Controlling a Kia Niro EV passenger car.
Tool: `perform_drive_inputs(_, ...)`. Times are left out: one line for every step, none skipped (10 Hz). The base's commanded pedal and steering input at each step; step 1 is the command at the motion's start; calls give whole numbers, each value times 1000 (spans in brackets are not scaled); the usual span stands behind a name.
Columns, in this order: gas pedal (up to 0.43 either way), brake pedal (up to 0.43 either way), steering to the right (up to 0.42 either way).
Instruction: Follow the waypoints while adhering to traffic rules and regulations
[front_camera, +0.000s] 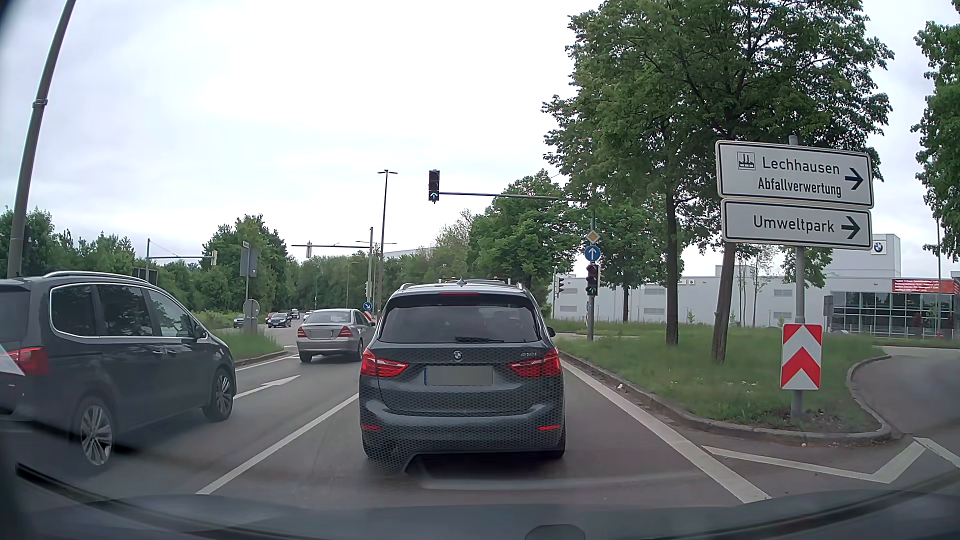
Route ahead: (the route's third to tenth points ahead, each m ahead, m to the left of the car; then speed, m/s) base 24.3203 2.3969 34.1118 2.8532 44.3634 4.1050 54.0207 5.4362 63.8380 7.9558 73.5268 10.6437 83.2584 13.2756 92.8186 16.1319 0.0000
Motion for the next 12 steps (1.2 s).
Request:
perform_drive_inputs(0,0,-11)
perform_drive_inputs(0,0,-11)
perform_drive_inputs(177,0,-11)
perform_drive_inputs(260,0,-11)
perform_drive_inputs(287,0,-11)
perform_drive_inputs(287,0,-11)
perform_drive_inputs(287,0,-11)
perform_drive_inputs(311,0,-11)
perform_drive_inputs(339,0,-11)
perform_drive_inputs(358,0,-11)
perform_drive_inputs(370,0,-11)
perform_drive_inputs(370,0,-11)
